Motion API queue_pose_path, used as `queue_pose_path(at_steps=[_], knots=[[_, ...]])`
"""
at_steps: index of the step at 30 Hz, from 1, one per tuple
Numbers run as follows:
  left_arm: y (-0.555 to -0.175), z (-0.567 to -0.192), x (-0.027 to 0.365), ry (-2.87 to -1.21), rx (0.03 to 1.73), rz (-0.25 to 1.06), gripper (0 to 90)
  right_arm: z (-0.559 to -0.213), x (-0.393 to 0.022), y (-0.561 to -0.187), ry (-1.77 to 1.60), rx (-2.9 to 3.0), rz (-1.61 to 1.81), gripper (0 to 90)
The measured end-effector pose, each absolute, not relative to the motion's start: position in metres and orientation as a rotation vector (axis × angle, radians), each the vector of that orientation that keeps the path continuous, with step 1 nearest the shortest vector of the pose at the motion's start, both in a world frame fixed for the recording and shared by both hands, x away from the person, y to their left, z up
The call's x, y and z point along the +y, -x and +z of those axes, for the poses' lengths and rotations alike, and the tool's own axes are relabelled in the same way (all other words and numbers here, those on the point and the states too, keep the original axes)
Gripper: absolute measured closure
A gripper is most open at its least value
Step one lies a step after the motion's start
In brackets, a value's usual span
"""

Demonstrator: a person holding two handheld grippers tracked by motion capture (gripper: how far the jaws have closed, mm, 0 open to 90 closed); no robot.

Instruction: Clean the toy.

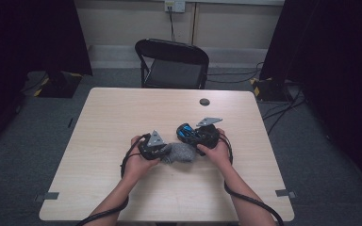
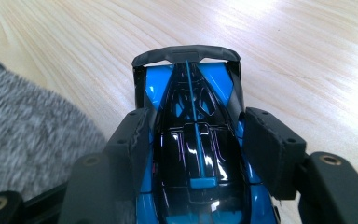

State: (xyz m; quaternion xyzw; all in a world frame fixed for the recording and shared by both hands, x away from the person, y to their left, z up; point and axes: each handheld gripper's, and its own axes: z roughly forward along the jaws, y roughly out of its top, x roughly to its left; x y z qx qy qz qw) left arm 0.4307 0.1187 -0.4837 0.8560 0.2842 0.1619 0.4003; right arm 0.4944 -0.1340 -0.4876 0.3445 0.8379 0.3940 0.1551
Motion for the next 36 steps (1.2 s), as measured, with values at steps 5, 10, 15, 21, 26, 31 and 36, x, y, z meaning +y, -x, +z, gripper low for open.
queue_pose_path(at_steps=[5,10,15,21,26,31,36], knots=[[-0.437,-0.483,0.127,-2.162,0.75,0.432,72.7,-0.487,-0.134,-0.495,-0.986,2.402,1.127,41.9],[-0.443,-0.482,0.136,-2.156,0.789,0.452,72.7,-0.488,-0.134,-0.495,-0.988,2.4,1.128,41.8],[-0.449,-0.482,0.142,-2.141,0.829,0.456,72.7,-0.488,-0.133,-0.495,-0.989,2.4,1.128,41.9],[-0.454,-0.481,0.147,-2.129,0.866,0.474,72.7,-0.488,-0.133,-0.495,-0.985,2.399,1.125,41.8],[-0.457,-0.479,0.154,-2.113,0.893,0.489,72.8,-0.488,-0.133,-0.495,-0.985,2.399,1.125,41.8],[-0.456,-0.478,0.164,-2.086,0.924,0.495,72.8,-0.488,-0.133,-0.495,-0.984,2.399,1.126,41.8],[-0.449,-0.471,0.168,-2.077,0.905,0.51,72.8,-0.488,-0.134,-0.494,-0.982,2.398,1.129,41.8]])
